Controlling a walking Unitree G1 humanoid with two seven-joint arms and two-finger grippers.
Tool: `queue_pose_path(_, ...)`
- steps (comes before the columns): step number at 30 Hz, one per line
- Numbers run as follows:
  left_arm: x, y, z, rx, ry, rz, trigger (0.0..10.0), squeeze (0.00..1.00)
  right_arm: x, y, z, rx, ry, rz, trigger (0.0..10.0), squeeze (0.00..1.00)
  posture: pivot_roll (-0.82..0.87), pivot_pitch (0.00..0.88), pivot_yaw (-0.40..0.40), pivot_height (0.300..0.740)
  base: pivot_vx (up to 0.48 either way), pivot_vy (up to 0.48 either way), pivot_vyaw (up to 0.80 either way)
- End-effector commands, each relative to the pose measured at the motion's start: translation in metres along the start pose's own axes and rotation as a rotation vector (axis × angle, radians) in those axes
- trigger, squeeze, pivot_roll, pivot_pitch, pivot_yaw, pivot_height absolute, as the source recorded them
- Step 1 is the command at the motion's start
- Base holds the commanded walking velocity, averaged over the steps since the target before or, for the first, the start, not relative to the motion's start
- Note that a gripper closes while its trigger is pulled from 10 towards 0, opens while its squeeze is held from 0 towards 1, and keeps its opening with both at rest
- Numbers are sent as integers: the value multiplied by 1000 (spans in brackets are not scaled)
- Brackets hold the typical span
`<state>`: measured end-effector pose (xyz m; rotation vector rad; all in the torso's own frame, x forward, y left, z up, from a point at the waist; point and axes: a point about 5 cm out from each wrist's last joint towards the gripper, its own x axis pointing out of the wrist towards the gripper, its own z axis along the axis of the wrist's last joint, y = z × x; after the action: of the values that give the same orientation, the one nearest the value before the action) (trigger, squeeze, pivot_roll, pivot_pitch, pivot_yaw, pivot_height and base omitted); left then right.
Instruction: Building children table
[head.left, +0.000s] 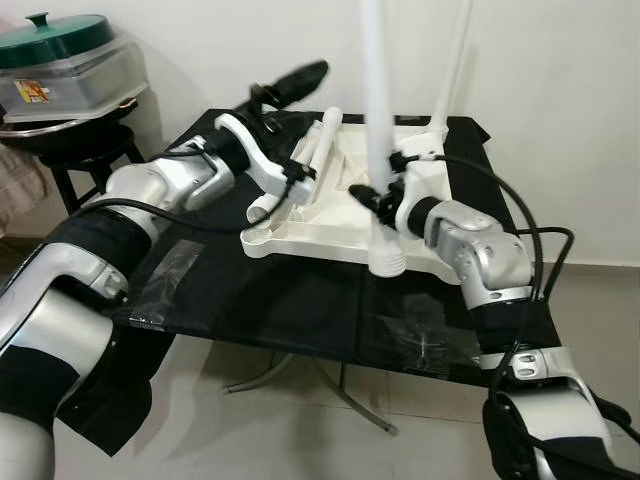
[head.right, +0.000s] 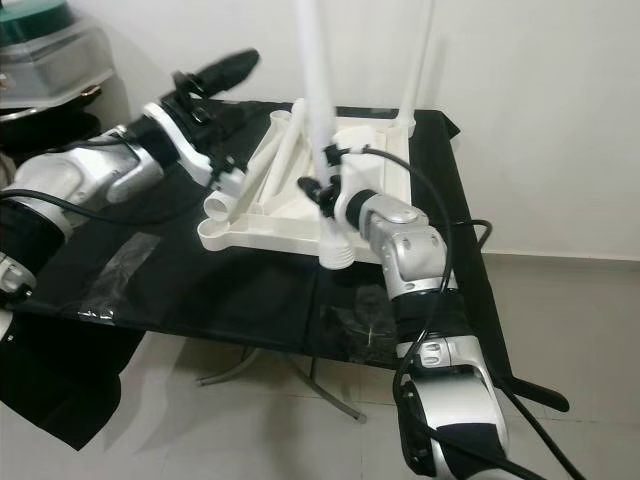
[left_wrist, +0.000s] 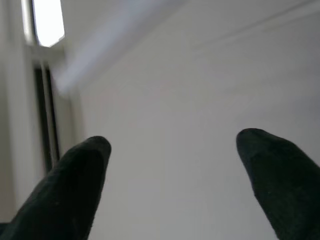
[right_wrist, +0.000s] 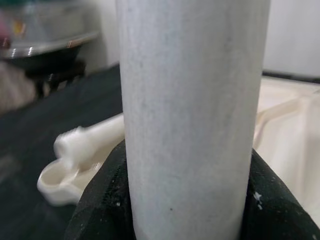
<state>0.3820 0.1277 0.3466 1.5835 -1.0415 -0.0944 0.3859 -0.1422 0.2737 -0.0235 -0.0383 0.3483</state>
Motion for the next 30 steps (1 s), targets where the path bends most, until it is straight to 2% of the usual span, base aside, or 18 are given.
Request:
queue_pose_path(1, -10, -5, -16, -135, 126, -13, 10000, 1000, 0, 2, 7, 35, -79, 6, 0, 0, 7, 69, 9, 740, 0, 0, 0)
queue_pose_path(3, -18, -10, -28, -372, 273, 12, 10000, 1000, -3, 8, 12, 74, -163, 44, 0, 0, 7, 69, 13, 740, 0, 0, 0)
queue_pose_path(4, -18, -10, -28, -372, 273, 12, 10000, 1000, -3, 8, 12, 74, -163, 44, 0, 0, 7, 69, 13, 740, 0, 0, 0)
queue_pose_path(6, -23, -26, -29, -915, 438, 40, 10000, 1000, -8, 19, 15, 115, -251, 118, 0, 0, 7, 70, 18, 740, 0, 0, 0)
queue_pose_path(7, -24, -31, -25, -1097, 446, 44, 10000, 1000, -9, 22, 16, 128, -273, 135, 0, 0, 7, 70, 18, 740, 0, 0, 0)
queue_pose_path(8, -24, -31, -25, -1097, 446, 44, 10000, 1000, -9, 22, 16, 128, -273, 135, 0, 0, 7, 70, 18, 740, 0, 0, 0)
queue_pose_path(9, -25, -36, -19, -1275, 441, 55, 10000, 1000, -10, 24, 16, 140, -288, 149, 0, 0, 5, 72, 22, 740, 0, 0, 0)
queue_pose_path(10, -26, -40, -8, -1440, 413, 69, 10000, 1000, -11, 25, 15, 151, -299, 160, 3059, 0, 5, 72, 23, 740, 0, 0, 0)
queue_pose_path(11, -26, -40, -8, -1440, 413, 69, 10000, 1000, -11, 25, 15, 151, -299, 160, 3059, 0, 5, 72, 23, 740, 0, 0, 0)
queue_pose_path(12, -29, -45, 5, -1572, 380, 69, 10000, 0, -13, 26, 12, 190, -306, 194, 10000, 0, 4, 77, 21, 740, 0, 0, 0)
queue_pose_path(13, -29, -45, 5, -1572, 380, 69, 10000, 0, -13, 26, 12, 190, -306, 194, 10000, 0, 4, 77, 21, 740, 0, 0, 0)
queue_pose_path(15, -35, -53, 21, -1715, 351, 64, 10000, 0, -17, 27, 9, 229, -324, 247, 10000, 0, 2, 79, 20, 740, 0, 0, 0)
queue_pose_path(20, -39, -56, 25, -1761, 345, 68, 10000, 0, -20, 29, 8, 256, -346, 289, 10000, 0, 0, 82, 18, 740, 0, 0, 0)
queue_pose_path(23, -49, -59, 41, -1855, 287, 36, 10000, 0, -35, 33, 8, 397, -423, 464, 10000, 0, -2, 85, 15, 740, 0, 0, 0)
queue_pose_path(26, -55, -58, 49, -1885, 233, -4, 10000, 0, -44, 34, 8, 456, -459, 554, 10000, 0, -2, 84, 15, 740, 0, 0, 0)
queue_pose_path(28, -60, -53, 55, -1901, 178, -30, 10000, 0, -52, 36, 5, 458, -460, 643, 10000, 0, -3, 85, 13, 740, 0, 0, 0)
queue_pose_path(29, -65, -43, 56, -1916, 106, -59, 10000, 0, -59, 39, -2, 362, -413, 709, 10000, 0, -1, 86, 10, 740, 0, 0, 0)
queue_pose_path(30, -65, -43, 56, -1916, 106, -59, 10000, 0, -59, 39, -2, 362, -413, 709, 10000, 0, -1, 86, 10, 740, 0, 0, 0)
